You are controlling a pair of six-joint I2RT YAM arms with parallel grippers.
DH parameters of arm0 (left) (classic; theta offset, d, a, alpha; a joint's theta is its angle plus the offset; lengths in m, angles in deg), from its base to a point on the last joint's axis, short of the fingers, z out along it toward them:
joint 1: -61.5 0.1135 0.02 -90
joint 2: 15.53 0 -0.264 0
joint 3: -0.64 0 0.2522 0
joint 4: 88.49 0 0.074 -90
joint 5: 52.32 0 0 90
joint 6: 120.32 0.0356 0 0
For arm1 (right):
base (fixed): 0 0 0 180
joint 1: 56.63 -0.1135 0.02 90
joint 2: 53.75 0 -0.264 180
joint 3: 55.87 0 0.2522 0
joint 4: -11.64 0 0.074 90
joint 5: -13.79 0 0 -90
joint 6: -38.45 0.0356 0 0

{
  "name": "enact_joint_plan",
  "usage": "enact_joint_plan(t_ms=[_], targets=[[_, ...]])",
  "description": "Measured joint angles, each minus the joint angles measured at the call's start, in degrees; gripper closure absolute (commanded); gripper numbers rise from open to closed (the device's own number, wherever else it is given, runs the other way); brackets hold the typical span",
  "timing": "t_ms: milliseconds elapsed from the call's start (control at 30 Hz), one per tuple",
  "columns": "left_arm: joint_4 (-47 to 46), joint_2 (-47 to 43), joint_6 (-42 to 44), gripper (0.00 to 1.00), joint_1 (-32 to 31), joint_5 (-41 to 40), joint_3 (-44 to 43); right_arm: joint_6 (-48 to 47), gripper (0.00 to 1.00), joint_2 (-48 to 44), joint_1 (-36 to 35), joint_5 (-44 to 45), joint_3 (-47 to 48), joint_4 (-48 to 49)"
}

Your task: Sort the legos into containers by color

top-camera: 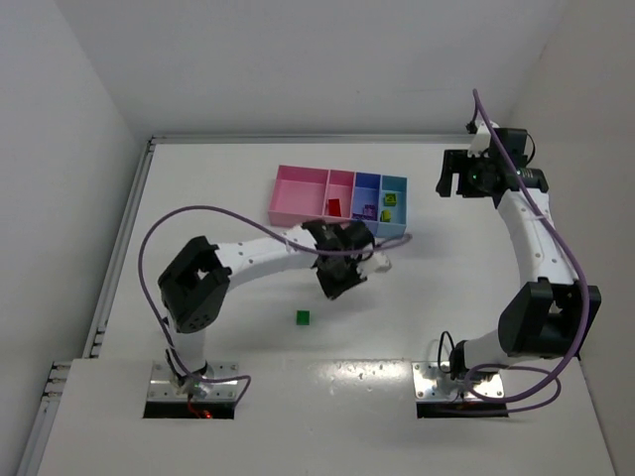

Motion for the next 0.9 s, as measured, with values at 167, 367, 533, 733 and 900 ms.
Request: enact_joint_plan(t_ms=[167,367,533,733,900], targets=[[-1.62,-1.51,-2.6,0.94,10.62,-1.75,-16.94,0.0,0.2,0.0,-0.04,-0.9,-0.33,0.0],[-4.96,2.21,-6.43,0.91,20.59,-5.31,-35.08,0.0,0.2,0.0,-0.07,-1.66,-0.33,0.2],[-5.53,10.08,-8.44,0.89,21.27,-4.7,-39.67,0.0,0.2,0.0,-0.09,-1.9,-0.48,0.66],[-4.09,20.02,-9.73,0.82,22.16,-2.51,-41.9,0.0,0.2,0.0,-0.04,-1.92,-1.25,0.87],[-3.78,22.36,-10.38,0.76,22.97,-2.14,-43.89,0.0,0.2,0.0,-0.04,-2.05,-1.29,0.92]])
